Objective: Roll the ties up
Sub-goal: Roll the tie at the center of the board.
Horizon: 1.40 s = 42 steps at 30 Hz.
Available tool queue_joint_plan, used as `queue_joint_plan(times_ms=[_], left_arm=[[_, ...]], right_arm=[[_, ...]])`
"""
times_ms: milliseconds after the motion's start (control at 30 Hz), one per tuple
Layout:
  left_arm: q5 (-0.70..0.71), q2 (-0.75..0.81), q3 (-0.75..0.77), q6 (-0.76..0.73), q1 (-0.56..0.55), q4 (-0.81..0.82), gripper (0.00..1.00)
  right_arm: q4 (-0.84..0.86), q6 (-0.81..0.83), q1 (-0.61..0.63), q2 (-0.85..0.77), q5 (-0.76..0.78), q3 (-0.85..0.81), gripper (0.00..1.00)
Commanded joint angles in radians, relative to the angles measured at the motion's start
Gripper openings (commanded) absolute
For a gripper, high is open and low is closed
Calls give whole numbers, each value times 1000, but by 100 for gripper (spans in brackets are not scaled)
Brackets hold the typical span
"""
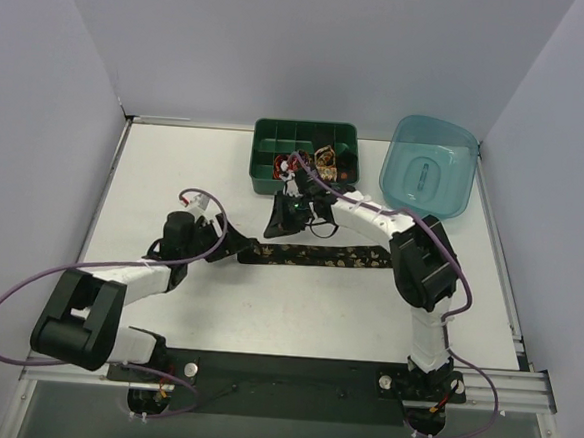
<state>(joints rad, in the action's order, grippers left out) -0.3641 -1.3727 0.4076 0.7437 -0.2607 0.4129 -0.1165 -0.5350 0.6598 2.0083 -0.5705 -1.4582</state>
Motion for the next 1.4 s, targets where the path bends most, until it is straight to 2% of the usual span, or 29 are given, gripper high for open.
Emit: queue_joint_plan(times_ms=[0,267,533,900,1367], left_arm=[[5,93,8,-23,15,9,79],[17,149,34,-50,87,-155,80],[-12,143,25,-56,170,-197,80],[-47,103,-7,-55,207,-168,80],[-91,40,-9,-29,170,-66,79]], right_arm=[[-5,-10,43,-20,-29,-51,0],[-52,29,77,-3,-3,-97,0],[-60,33,109,64,-29,-157,0],[-63,35,110,142,-43,-172,0],[-61,49,63,168,9,-116,0]])
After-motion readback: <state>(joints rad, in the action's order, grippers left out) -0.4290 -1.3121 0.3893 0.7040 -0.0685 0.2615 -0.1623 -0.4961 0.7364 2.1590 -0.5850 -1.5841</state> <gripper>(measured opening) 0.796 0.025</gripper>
